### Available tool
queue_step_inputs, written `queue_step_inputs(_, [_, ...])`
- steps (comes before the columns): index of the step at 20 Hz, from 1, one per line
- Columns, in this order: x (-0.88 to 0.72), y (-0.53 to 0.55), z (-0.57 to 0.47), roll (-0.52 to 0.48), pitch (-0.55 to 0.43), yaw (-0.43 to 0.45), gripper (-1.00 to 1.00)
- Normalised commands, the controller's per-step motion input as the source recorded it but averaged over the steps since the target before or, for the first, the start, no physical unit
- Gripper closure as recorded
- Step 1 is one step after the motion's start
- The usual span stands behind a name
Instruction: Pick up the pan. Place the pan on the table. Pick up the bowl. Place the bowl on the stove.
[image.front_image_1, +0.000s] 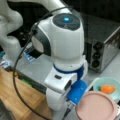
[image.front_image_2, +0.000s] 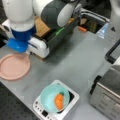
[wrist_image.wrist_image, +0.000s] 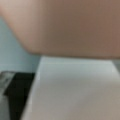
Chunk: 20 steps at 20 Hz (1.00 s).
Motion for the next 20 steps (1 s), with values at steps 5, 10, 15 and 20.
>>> queue_step_inputs(5, [0.36, -0.04, 0.07, 0.238, 0.084, -0.062, 1.00])
queue_step_inputs(10, [0.41, -0.01, 0.03, 0.208, 0.075, -0.112, 1.00])
queue_step_inputs(15, [0.41, -0.04, 0.01, 0.175, 0.076, -0.122, 1.00])
queue_step_inputs(20, [0.40, -0.07, 0.02, 0.155, 0.066, -0.115, 1.00])
